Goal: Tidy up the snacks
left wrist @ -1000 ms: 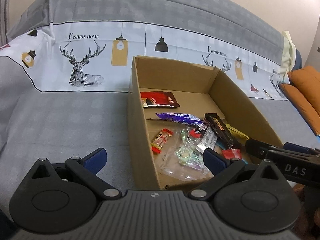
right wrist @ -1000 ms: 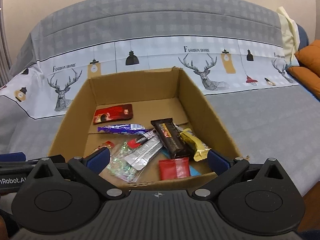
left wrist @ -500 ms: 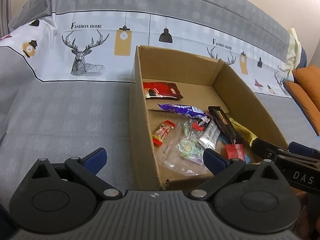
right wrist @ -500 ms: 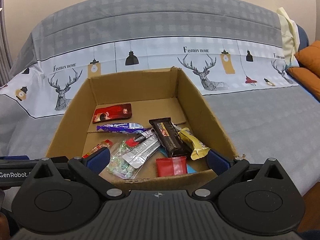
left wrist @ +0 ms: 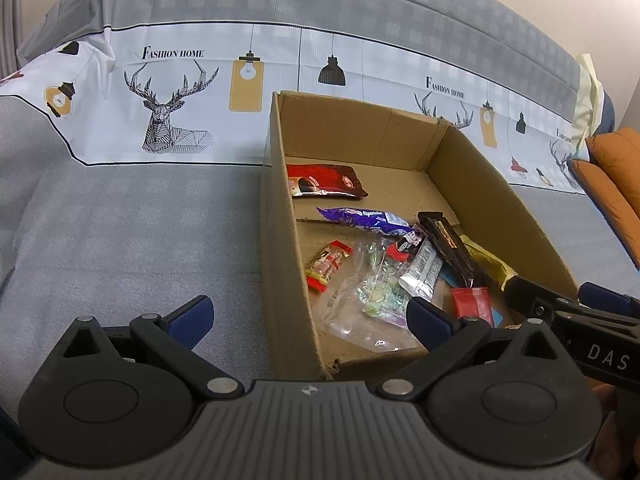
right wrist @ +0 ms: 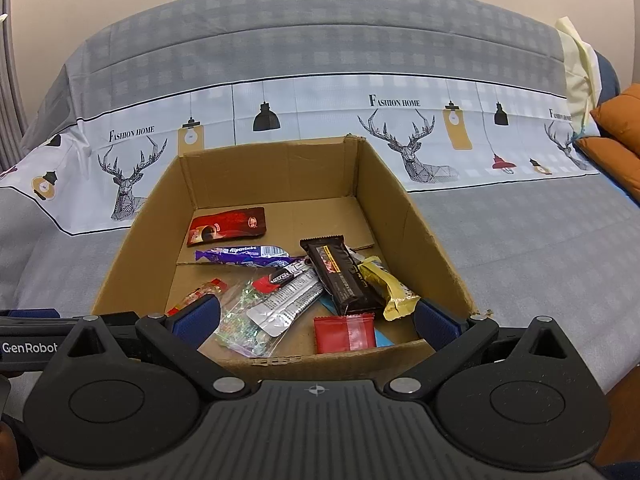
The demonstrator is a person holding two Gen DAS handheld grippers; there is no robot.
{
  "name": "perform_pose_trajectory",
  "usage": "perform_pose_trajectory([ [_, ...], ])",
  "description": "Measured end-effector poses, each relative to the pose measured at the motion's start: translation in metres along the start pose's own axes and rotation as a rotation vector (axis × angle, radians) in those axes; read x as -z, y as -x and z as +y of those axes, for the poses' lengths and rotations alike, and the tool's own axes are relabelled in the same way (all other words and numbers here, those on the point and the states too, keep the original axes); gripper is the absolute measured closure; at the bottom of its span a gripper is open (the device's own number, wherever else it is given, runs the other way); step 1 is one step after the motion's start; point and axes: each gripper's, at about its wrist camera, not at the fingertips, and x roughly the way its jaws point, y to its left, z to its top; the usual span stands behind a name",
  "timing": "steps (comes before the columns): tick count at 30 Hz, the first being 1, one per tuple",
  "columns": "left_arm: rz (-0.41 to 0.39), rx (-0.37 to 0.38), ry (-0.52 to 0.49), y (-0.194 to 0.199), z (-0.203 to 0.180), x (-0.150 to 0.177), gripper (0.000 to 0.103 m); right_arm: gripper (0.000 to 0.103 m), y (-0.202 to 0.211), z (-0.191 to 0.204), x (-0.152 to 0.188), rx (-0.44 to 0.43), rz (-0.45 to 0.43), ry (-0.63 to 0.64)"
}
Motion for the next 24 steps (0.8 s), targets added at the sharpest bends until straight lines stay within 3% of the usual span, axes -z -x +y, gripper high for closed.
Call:
perform_pose_trajectory([
  [24,0.0,-0.004,-0.006,0.0001,-0.0024,-0.0003,0.001,0.0,-0.0008,0.0003,0.0,0.0,0.0,0.002],
])
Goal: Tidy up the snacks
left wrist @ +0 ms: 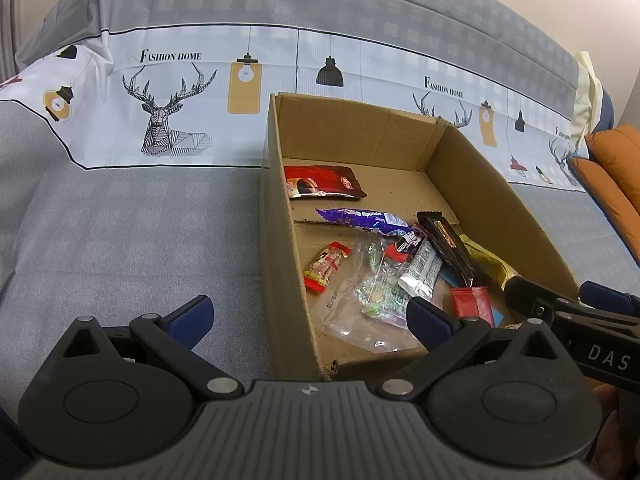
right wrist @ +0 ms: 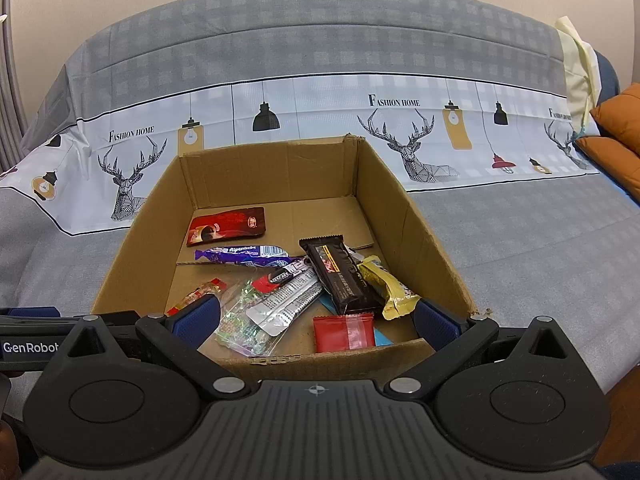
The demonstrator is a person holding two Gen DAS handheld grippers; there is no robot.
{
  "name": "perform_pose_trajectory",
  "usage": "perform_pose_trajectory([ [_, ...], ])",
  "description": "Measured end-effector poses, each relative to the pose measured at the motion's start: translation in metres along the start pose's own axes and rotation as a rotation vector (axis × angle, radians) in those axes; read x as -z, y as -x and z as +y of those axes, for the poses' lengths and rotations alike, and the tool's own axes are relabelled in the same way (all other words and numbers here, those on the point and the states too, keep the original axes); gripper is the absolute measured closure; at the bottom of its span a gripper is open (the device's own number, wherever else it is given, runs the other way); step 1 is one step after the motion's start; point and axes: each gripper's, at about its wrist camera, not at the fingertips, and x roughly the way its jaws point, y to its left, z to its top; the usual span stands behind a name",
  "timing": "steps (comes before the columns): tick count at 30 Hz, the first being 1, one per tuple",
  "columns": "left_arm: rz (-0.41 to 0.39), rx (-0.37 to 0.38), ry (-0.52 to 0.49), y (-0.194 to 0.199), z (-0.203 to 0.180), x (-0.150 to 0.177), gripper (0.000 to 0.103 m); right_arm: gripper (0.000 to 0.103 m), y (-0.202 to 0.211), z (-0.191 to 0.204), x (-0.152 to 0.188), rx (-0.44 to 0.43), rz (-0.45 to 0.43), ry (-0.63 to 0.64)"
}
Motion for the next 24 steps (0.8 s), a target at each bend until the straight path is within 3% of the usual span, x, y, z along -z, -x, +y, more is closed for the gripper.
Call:
perform_pose_trajectory([
  [24,-0.006,0.002,-0.014,-0.0004,-0.0029,0.0005,0.001,0.0,0.0008,-0.0014,0.0007,-0.005,0.001,-0.005],
])
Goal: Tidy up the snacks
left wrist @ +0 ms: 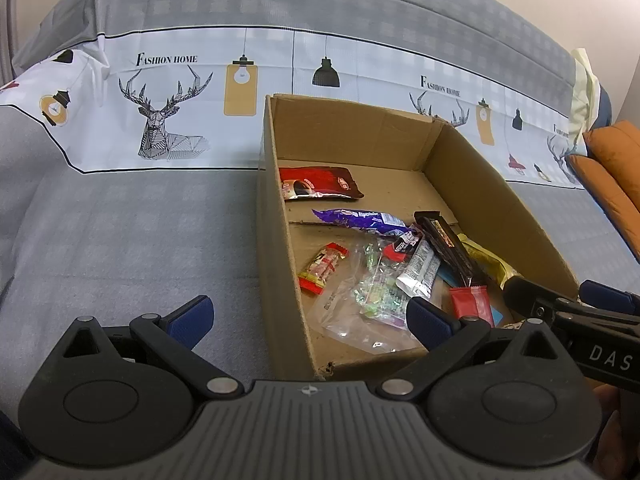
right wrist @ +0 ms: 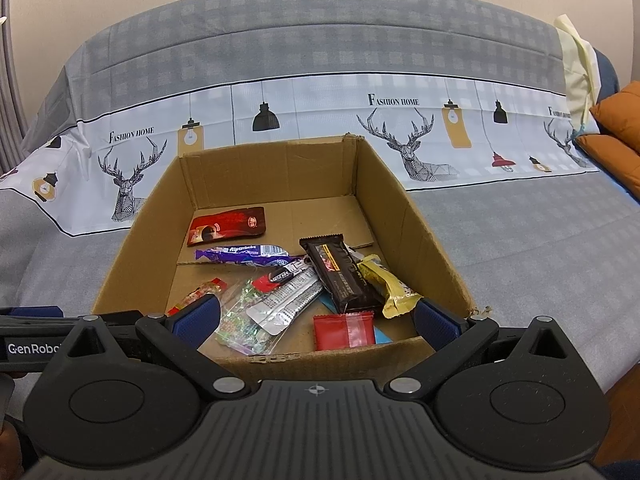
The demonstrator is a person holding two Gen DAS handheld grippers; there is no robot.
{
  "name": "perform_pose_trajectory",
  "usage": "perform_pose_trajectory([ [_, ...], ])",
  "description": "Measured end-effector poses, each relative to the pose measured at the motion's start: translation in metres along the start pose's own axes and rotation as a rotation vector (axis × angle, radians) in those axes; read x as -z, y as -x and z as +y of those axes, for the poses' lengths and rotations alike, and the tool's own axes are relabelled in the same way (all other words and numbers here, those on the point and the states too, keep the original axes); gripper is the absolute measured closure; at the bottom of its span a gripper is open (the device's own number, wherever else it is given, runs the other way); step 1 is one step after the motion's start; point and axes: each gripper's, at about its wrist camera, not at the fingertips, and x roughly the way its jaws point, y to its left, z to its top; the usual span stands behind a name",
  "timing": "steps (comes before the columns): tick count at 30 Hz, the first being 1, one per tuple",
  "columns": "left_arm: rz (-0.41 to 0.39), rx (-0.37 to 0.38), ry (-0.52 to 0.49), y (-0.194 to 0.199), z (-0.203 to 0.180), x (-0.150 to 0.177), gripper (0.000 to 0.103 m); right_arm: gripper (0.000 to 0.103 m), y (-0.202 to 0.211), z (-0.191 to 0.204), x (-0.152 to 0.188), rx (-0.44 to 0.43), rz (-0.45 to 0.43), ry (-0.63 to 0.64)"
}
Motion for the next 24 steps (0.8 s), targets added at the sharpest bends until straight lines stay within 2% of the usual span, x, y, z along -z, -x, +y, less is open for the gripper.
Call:
perform_pose_trajectory([
  [24,-0.004,0.019,-0.013,-0.0052,-0.0067,0.002,0.001,0.0,-0.0016,-0.0066,0.0031,-0.002,0.011,-0.02],
])
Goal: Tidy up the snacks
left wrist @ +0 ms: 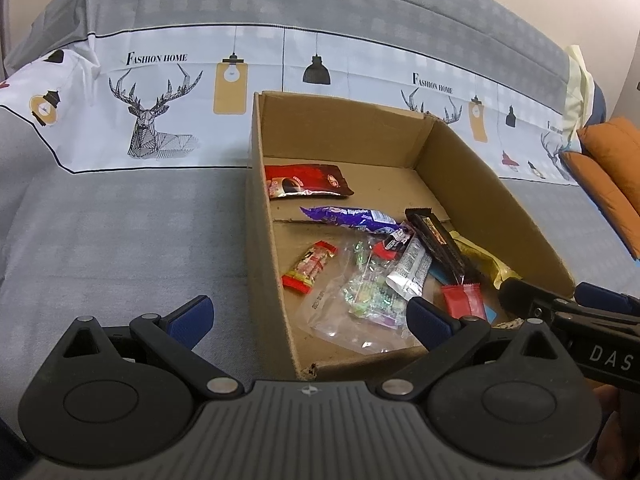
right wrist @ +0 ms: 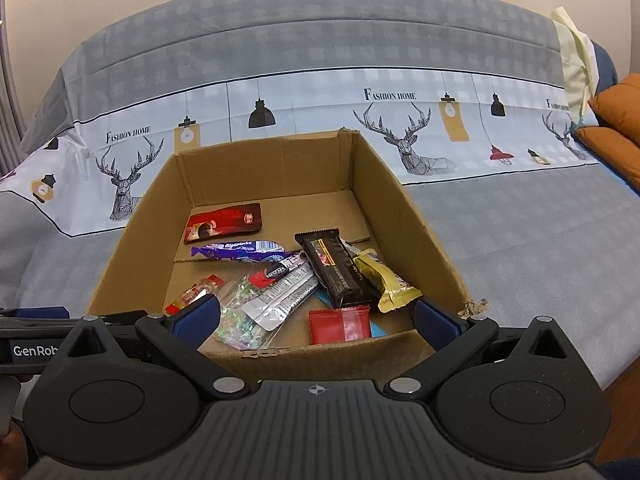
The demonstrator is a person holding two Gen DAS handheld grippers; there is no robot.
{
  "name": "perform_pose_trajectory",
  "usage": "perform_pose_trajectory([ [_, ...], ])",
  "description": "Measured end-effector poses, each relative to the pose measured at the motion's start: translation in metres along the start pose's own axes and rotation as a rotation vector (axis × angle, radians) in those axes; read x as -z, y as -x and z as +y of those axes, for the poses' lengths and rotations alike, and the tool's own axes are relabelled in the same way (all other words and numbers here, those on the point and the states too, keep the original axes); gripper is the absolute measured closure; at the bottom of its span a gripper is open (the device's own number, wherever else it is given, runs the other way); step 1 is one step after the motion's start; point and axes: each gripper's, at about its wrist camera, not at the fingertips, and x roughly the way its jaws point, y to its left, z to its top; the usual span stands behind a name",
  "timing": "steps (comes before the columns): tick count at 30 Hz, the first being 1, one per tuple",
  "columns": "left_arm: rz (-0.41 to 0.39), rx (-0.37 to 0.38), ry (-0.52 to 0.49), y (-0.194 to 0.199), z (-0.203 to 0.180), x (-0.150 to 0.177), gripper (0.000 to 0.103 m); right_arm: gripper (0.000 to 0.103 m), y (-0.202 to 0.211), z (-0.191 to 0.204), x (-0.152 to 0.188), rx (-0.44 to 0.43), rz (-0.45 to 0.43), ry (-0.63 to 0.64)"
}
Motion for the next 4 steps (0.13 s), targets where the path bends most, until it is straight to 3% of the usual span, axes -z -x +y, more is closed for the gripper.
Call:
perform_pose_trajectory([
  [4,-0.015,0.007,-0.006,0.0014,-0.0011,-0.0014,0.001,0.0,-0.0001,-0.0026,-0.0011,-0.01,0.0,-0.016],
])
